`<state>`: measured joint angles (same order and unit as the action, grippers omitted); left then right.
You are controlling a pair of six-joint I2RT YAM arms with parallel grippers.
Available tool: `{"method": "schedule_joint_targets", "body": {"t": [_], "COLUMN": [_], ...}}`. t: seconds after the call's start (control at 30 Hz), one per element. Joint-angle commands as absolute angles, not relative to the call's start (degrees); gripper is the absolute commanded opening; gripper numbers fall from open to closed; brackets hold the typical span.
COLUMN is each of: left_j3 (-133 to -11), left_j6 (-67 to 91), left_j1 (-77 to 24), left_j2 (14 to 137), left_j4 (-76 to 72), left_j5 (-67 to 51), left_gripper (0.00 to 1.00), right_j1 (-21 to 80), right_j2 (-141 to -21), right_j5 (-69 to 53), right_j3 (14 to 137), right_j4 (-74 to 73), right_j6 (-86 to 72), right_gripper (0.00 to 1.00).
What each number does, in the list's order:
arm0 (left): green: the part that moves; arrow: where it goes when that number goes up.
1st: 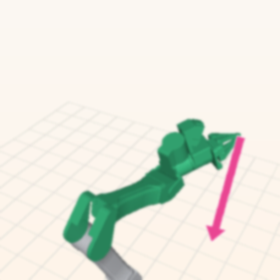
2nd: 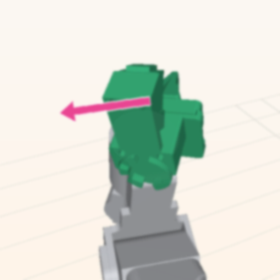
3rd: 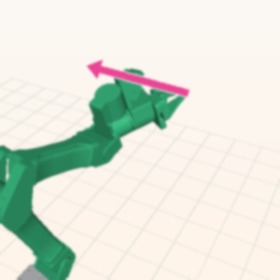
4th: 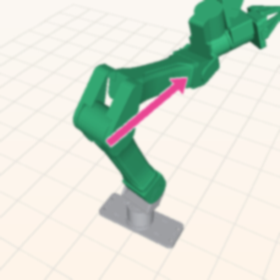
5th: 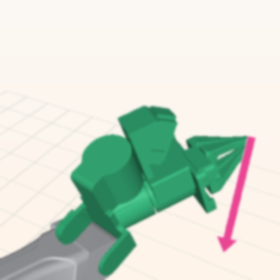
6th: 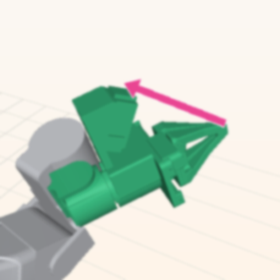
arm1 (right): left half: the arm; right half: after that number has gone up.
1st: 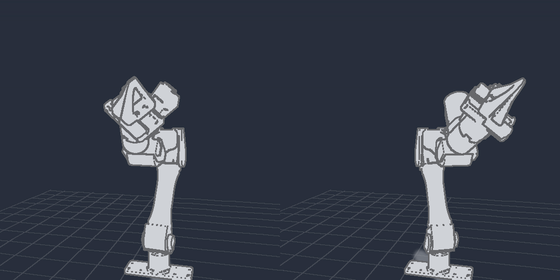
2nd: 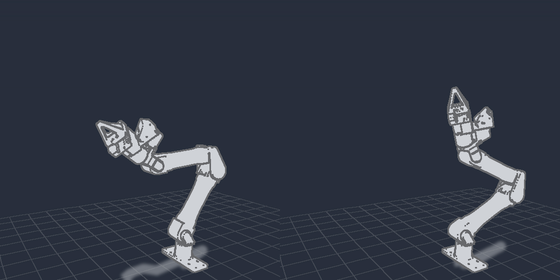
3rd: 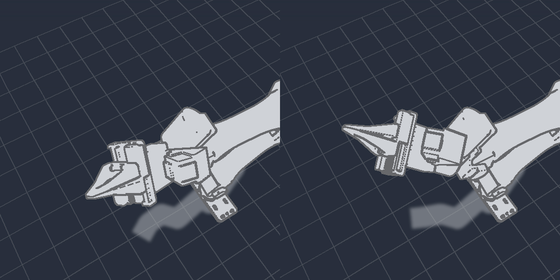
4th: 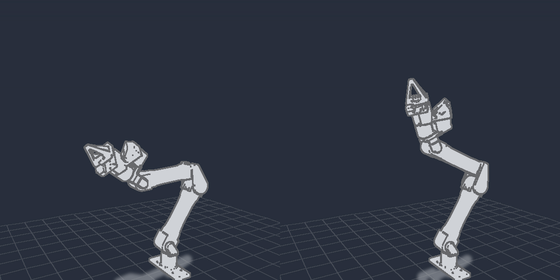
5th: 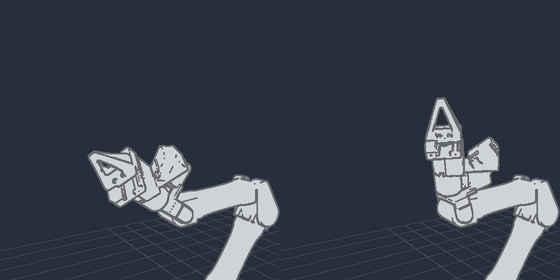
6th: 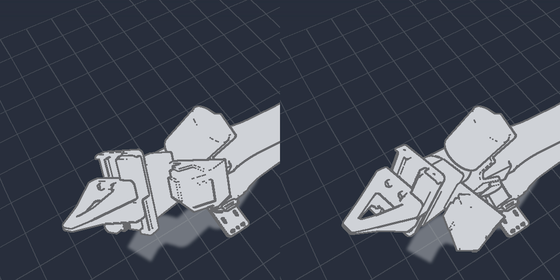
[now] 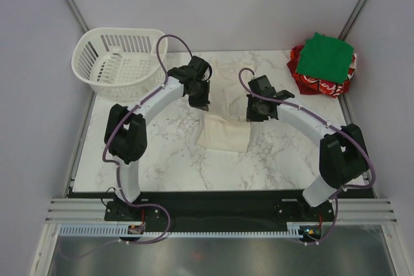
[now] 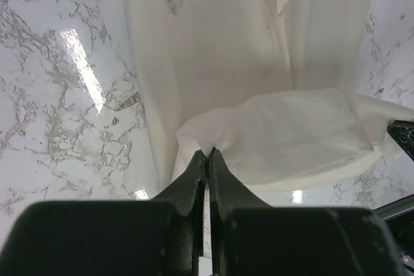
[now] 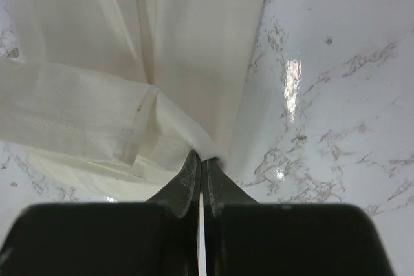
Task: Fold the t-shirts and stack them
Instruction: Fold the tshirt
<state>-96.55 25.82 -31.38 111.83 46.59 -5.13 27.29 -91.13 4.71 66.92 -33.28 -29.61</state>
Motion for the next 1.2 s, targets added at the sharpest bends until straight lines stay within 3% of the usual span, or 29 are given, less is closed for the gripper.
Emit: {"method": "schedule_joint_targets", "body": {"t": [0.0, 0.5, 0.6, 0.63, 0.7, 0.73, 0.77, 0.87, 0.9, 0.93, 0.97, 1.07, 1.17], "left_j3": [-101.16, -113.9, -116.8, -117.94, -122.15, -123.82, -127.49, -135.16, -137.0, -138.76, -141.39, -139.77, -130.28], "left_j6": [22.41, 21.1, 20.66, 20.48, 20.13, 19.95, 19.69, 19.08, 18.72, 18.11, 17.41, 16.43, 19.15], "left_j1": [-30.15, -27.25, -26.55, -26.19, -25.23, -24.96, -24.53, -23.21, -22.86, -22.68, -22.41, -22.32, -22.59], "left_j2": [114.08, 125.5, 128.66, 129.8, 131.74, 133.58, 134.38, 136.66, 137.02, 137.2, 136.85, 132.39, 125.19], "left_j4": [46.05, 50.01, 50.71, 50.89, 51.94, 52.29, 53.43, 54.14, 54.05, 54.05, 54.14, 54.05, 53.96], "left_j5": [-6.42, -6.06, -6.24, -7.28, -8.69, -9.31, -8.88, -8.35, -8.61, -8.53, -8.18, -5.02, -5.36], "left_gripper": [0.02, 0.06, 0.13, 0.16, 0.2, 0.27, 0.3, 0.53, 0.79, 0.93, 1.0, 1.0, 0.93], "right_j1": [25.06, 20.22, 19.52, 19.25, 18.03, 17.5, 16.88, 14.24, 13.11, 12.75, 12.57, 13.44, 14.94], "right_j2": [-94.56, -107.84, -109.42, -110.12, -110.83, -111.7, -112.23, -116.53, -117.5, -118.03, -117.43, -111.55, -105.39], "right_j5": [2.99, -2.37, -2.55, -2.37, -2.02, -1.59, -1.32, -0.44, -0.44, -0.35, 0.87, 0.44, -3.22], "right_j3": [70.66, 79.98, 81.29, 81.73, 83.92, 85.15, 86.73, 98.0, 104.7, 107.11, 108.44, 106.27, 97.41], "right_j4": [-30.76, -29.27, -29.35, -29.27, -29.27, -29.44, -29.44, -35.05, -37.07, -38.66, -39.63, -37.28, -33.16], "right_j6": [-26.99, -24.35, -24.52, -24.52, -24.7, -24.78, -24.61, -23.03, -22.85, -22.94, -22.94, -23.55, -23.03], "right_gripper": [0.0, 0.0, 0.15, 0.31, 0.52, 0.68, 0.74, 0.82, 0.82, 0.83, 0.83, 0.85, 0.83]}}
